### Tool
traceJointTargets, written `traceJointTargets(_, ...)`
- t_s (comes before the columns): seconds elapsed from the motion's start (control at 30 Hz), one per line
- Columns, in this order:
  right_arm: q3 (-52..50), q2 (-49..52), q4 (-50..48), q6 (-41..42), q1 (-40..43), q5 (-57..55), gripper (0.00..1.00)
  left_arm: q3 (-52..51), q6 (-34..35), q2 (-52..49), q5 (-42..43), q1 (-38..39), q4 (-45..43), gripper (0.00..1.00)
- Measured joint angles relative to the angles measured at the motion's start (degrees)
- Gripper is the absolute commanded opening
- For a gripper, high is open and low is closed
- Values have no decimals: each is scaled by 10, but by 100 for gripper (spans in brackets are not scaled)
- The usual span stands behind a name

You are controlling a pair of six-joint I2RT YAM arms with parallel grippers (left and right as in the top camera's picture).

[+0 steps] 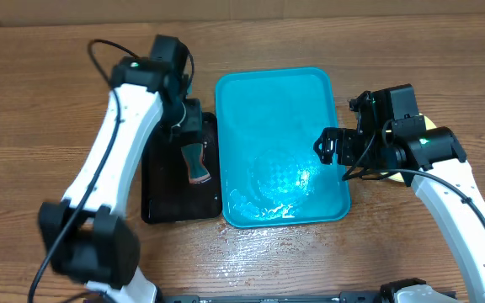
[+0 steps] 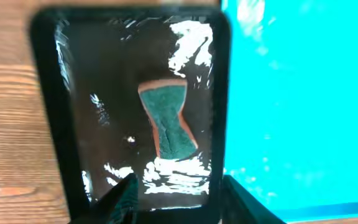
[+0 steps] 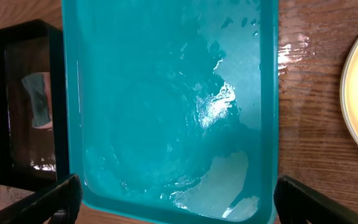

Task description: Clean dirty plates on tray and stack at the side

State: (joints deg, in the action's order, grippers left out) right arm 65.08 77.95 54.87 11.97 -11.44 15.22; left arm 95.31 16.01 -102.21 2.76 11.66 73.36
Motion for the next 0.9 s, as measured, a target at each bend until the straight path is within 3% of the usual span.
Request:
traceJointTargets(0.13, 0, 0, 0, 0, 0, 0, 100, 3, 0, 74, -19, 0, 2, 71)
traceJointTargets(0.23, 0, 0, 0, 0, 0, 0, 100, 4, -1, 129, -36, 0, 4, 100)
traceJointTargets(0.53, 0, 0, -2, 0, 0, 0, 100, 6, -1, 227, -79, 0, 28, 100)
traceJointTargets(0.9, 0, 0, -2, 0, 0, 0, 100, 6, -1, 229, -97, 0, 38, 100)
